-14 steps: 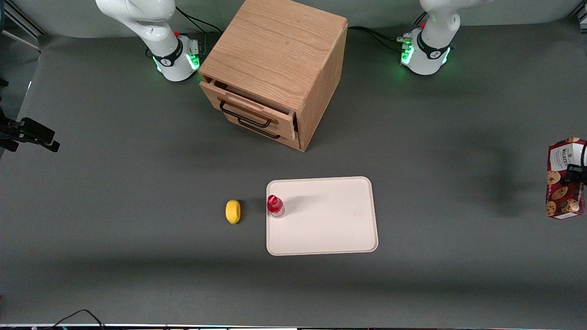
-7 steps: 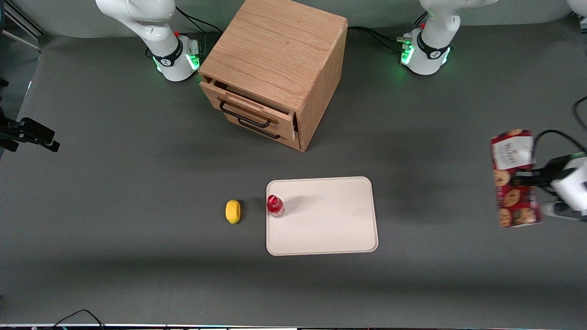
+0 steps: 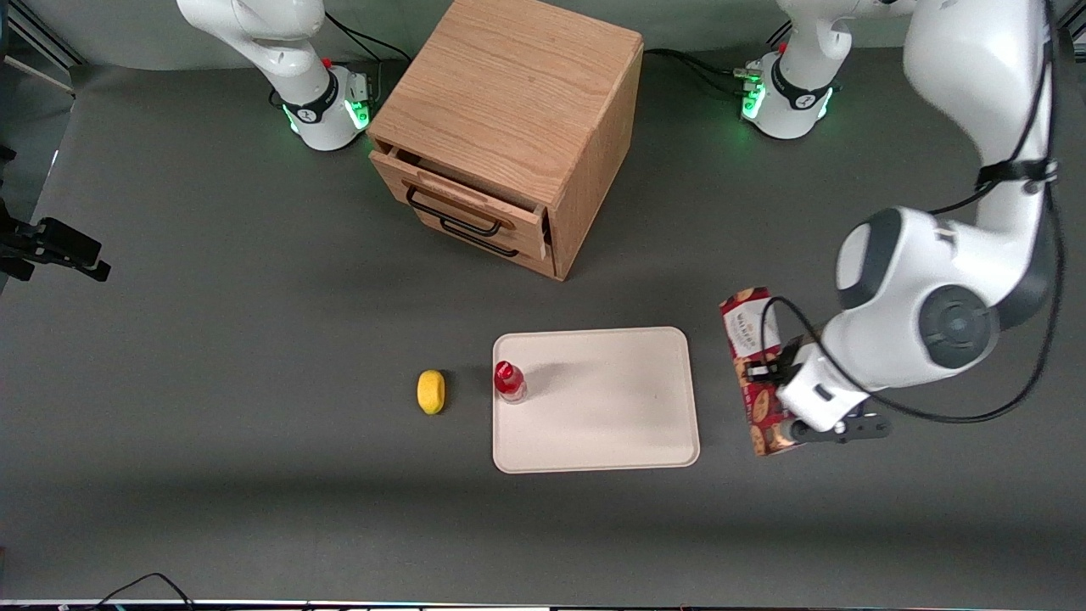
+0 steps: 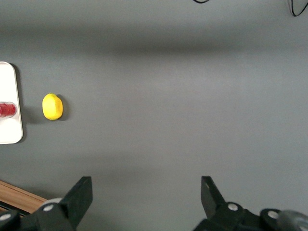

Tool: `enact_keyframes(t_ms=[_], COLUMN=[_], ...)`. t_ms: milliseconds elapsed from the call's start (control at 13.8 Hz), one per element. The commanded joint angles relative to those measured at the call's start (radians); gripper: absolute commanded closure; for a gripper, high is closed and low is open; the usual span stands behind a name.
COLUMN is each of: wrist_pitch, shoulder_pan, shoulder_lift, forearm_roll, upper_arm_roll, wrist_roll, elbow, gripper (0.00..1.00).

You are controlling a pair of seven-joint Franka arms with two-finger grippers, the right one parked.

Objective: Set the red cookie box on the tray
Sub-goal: 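Carry the held cookie box with the left gripper over the white tray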

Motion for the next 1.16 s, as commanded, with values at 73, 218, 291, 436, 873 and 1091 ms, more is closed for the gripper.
enact_keyframes(t_ms=[73,218,291,436,873,1091], wrist_pitch=[0.161,0.246,0.292,0.332,0.335,0.341], shoulder_pan=[-0.068,-0.091,-0.102,-0.108,-0.114,-0.113], shoulder_lift=[0.091,0.139,0.15,0.187,0.219,0.222], forearm_roll=[0.105,0.165,0.167,0.197,0.204,0.202], upper_arm_roll=[-0.027,-0.028,-0.028,-0.028,-0.027,-0.027], wrist_roll=[-0.155,-0.199,-0.213,-0.215,-0.213,-0.215], elbow=[-0.024,-0.058,-0.078,-0.097,-0.101,-0.101], gripper=[1.0,1.0,1.0,1.0,1.0,0.0])
